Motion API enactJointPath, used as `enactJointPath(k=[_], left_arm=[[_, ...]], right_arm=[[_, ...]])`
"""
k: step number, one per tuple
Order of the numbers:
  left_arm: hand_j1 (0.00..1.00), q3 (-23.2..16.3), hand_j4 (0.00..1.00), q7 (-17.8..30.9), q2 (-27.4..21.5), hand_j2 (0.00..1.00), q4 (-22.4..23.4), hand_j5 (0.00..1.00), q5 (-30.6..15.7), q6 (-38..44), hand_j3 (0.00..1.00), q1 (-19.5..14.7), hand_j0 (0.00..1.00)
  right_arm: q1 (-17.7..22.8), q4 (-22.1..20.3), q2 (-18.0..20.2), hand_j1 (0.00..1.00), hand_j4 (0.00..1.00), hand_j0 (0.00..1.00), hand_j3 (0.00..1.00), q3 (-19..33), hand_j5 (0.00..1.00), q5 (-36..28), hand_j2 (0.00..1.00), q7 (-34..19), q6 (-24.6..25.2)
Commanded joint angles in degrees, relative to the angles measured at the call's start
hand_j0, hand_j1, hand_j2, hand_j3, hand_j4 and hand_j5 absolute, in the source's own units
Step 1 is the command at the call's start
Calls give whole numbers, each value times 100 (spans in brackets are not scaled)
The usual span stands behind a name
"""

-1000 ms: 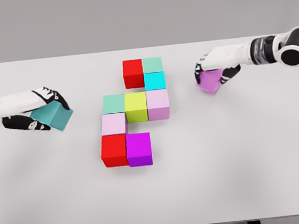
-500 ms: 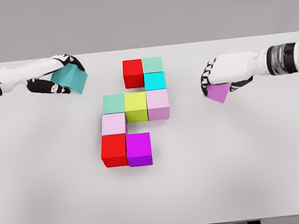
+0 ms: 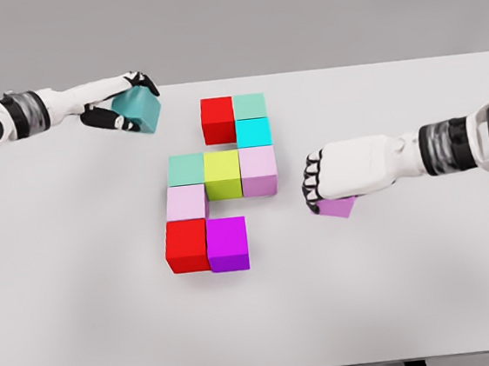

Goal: Assemble the squares on the desktop into the number 2

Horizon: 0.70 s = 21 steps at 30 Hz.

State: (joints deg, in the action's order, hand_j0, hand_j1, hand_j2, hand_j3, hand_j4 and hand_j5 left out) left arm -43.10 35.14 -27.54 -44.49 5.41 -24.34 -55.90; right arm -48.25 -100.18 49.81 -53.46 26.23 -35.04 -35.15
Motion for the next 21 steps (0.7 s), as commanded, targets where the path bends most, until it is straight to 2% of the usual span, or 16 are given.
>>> enactJointPath(k=[1,5,9,15,21], left_arm=[[20,12,20,-14,275,20,239,20,31,315,20,0,20],[20,21,20,-14,521,20,379,20,31,1001,20,-141,20],[20,38,20,-14,688,20,617,20,31,1080,20,-184,20],[21,30,21,-14,846,21,608,21,13,1071,21,-220,21],[21,29,21,-14,882,21,564,21,4,1027,21,-185,21]], right_arm=[[0,-55,-120,54,54,54,54,-68,54,-21,54,4,15],[-17,-55,-269,54,54,54,54,-358,54,-21,54,4,15],[-26,-55,-340,55,55,55,55,-446,55,-21,55,4,15],[-35,-63,-436,56,56,56,56,-472,56,-21,56,4,15],[-141,-63,-639,56,56,56,56,-780,56,-21,56,4,15]])
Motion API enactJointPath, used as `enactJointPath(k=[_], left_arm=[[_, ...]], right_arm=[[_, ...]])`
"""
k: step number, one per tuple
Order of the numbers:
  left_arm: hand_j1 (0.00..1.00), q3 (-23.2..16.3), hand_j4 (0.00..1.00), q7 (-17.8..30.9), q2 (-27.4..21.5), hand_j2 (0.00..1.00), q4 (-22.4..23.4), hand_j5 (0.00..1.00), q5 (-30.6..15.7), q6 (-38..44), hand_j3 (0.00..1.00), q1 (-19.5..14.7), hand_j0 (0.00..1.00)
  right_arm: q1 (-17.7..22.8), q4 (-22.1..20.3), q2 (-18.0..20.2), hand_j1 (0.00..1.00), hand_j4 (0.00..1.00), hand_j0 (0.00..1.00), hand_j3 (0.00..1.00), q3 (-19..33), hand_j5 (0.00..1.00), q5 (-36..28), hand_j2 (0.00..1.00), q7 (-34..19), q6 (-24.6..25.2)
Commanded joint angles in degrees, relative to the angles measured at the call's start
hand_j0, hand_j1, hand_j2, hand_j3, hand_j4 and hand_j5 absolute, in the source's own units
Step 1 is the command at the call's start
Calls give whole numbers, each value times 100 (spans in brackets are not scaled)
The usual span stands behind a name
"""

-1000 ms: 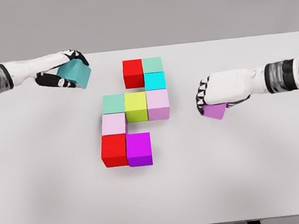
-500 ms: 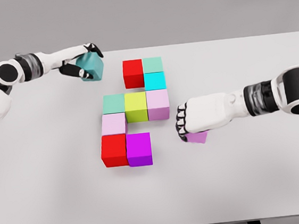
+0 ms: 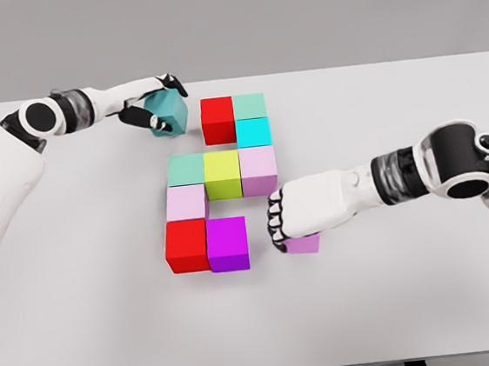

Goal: Assemble the squares on the desktop into the number 2

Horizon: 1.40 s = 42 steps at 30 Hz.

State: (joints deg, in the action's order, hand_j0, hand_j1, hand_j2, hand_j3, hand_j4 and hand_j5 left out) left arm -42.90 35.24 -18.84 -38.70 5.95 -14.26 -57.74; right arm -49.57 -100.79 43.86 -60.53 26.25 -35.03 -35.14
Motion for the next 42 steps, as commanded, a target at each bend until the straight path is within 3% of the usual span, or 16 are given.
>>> enactJointPath(k=[1,7,9,11,12,20,26,28,31,34,38,42], left_arm=[[21,10,21,-24,12,21,-15,21,-50,19,21,9,21],[22,10,22,-24,-5,22,-50,22,-76,11,22,9,22],[22,1,22,-24,-14,22,-77,22,-76,11,22,9,22],[22,-8,22,-24,-14,22,-121,22,-85,11,22,18,22],[22,-8,22,-24,-14,22,-121,22,-85,11,22,18,22],[23,-17,23,-24,-49,23,-147,23,-94,11,23,97,23],[25,-17,25,-24,-49,25,-147,25,-94,-7,25,114,25],[33,-17,33,-24,-58,33,-147,33,-85,2,33,114,33],[48,-17,48,-24,-67,48,-147,48,-85,2,48,114,48],[56,-17,56,-24,-67,56,-156,56,-85,2,56,114,56],[59,-8,59,-24,-58,59,-156,59,-76,2,59,114,59],[60,36,60,-24,-58,60,-147,60,-76,11,60,132,60]], right_arm=[[-9,-2,-35,56,56,56,56,-73,56,-23,56,3,14],[-17,-2,-35,58,58,58,58,-82,58,-23,58,3,14],[-17,-2,-35,65,65,65,65,-91,65,-23,65,3,14],[-35,-2,-26,95,95,95,95,-91,95,-23,95,3,14],[-35,7,-26,100,100,100,100,-91,100,-23,100,3,14],[-53,7,70,100,100,100,100,14,100,-23,100,3,14],[-53,25,255,100,100,100,100,480,100,-32,100,3,14],[-53,42,404,100,100,100,100,621,100,-32,100,3,14],[-53,42,1098,100,100,100,100,647,100,-348,100,3,14],[0,42,1538,100,100,100,100,762,100,-498,100,3,14],[246,42,1652,100,100,100,100,718,100,-489,100,3,14],[536,51,1450,100,100,100,100,718,100,-279,100,3,14]])
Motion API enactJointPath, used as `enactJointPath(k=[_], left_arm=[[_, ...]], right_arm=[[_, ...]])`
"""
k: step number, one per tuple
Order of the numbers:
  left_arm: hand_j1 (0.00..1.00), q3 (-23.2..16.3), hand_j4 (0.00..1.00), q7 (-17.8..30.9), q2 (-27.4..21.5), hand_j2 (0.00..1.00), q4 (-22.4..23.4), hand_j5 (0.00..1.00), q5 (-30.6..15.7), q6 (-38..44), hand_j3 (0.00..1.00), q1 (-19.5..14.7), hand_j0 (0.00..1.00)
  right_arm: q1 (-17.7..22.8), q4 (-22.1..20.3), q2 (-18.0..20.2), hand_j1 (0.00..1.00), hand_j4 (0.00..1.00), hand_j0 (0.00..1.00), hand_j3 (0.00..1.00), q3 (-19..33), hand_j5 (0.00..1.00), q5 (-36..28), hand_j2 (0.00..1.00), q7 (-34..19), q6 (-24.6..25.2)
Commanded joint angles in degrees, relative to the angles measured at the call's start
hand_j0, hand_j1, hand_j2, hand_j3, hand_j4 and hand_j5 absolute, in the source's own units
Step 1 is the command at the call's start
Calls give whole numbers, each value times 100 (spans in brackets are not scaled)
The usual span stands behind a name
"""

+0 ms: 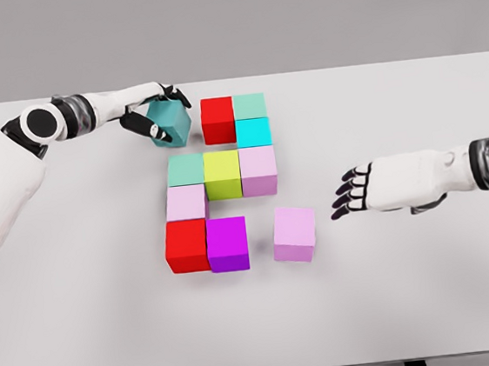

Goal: Assemble the squares on the desktop into the number 2

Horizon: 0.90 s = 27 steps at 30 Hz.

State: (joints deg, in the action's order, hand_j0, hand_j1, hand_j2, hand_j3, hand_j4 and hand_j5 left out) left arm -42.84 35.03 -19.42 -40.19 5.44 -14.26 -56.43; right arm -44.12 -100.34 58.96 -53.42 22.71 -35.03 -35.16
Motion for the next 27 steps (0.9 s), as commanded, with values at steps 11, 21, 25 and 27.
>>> enactJointPath(k=[11,21,25,27], left_arm=[[76,56,76,-3,53,76,55,76,-8,11,76,-26,76],[86,56,86,-3,61,86,55,86,-8,11,86,-53,86],[86,56,86,-3,70,86,55,86,-8,11,86,-44,86],[86,65,86,-3,88,86,72,86,1,20,86,-44,86]], right_arm=[[0,32,-605,100,100,100,100,-19,100,313,100,3,16],[-9,24,-746,100,100,100,100,-2,100,313,100,3,16],[-26,15,-799,100,100,100,100,-10,100,313,100,3,16],[-26,6,-816,100,100,100,100,-10,100,313,100,3,16]])
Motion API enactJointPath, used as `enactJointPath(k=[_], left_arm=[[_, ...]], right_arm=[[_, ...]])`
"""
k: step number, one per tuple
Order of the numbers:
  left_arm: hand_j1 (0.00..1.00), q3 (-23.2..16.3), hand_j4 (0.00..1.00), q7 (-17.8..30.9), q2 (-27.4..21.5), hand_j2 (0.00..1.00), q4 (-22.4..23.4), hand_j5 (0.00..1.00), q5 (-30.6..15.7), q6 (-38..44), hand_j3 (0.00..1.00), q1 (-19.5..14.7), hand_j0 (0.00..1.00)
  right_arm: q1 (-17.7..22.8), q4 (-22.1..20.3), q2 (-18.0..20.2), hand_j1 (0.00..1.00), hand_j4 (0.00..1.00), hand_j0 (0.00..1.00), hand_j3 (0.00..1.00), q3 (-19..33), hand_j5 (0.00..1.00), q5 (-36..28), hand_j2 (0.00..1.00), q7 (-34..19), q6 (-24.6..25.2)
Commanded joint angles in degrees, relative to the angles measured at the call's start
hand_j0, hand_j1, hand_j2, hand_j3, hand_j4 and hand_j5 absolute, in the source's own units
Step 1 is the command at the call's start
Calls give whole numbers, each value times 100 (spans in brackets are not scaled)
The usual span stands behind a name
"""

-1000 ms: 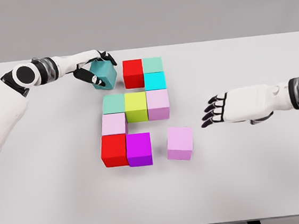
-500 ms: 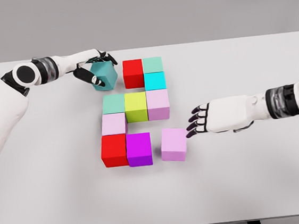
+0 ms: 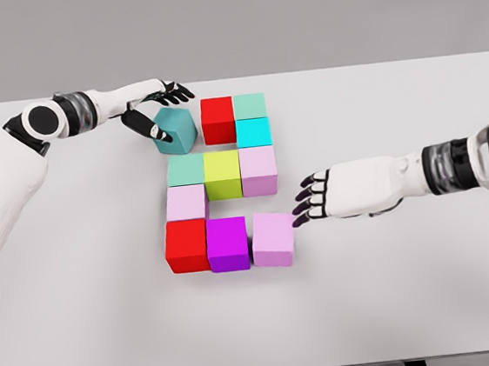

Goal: Assemble the squares on the desktop into the number 2

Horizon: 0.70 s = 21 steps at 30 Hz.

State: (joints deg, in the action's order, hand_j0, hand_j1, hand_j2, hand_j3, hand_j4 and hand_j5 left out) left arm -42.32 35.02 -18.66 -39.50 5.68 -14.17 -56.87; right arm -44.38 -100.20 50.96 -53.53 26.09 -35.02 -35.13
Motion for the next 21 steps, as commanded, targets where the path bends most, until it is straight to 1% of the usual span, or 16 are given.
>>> enactJointPath(k=[1,4,8,14,17,19,21], left_arm=[[86,14,86,-2,11,86,4,86,-23,2,86,0,86],[86,14,86,-2,11,86,4,86,-32,2,86,-9,86],[91,22,91,-2,20,91,-5,91,-41,-6,91,-18,91],[94,22,94,-2,37,94,22,94,-14,2,94,-18,94],[99,40,99,-2,64,99,22,99,-23,2,99,-26,99],[100,180,100,-2,125,100,83,100,-23,-6,100,0,100],[100,207,100,-2,160,100,92,100,-23,-68,100,9,100]], right_arm=[[0,-8,-33,100,100,100,100,-8,100,-25,100,2,13],[-9,-17,-60,100,100,100,100,-8,100,-25,100,2,13],[-18,-17,-77,100,100,100,100,-8,100,-34,100,2,13],[-26,-17,-121,100,100,100,100,-17,100,-42,100,2,13],[-26,-17,-130,100,100,100,100,-8,100,-51,100,2,13],[-35,-8,-121,100,100,100,100,-8,100,-51,100,2,13],[-70,36,-104,100,100,100,100,44,100,-69,100,2,13]])
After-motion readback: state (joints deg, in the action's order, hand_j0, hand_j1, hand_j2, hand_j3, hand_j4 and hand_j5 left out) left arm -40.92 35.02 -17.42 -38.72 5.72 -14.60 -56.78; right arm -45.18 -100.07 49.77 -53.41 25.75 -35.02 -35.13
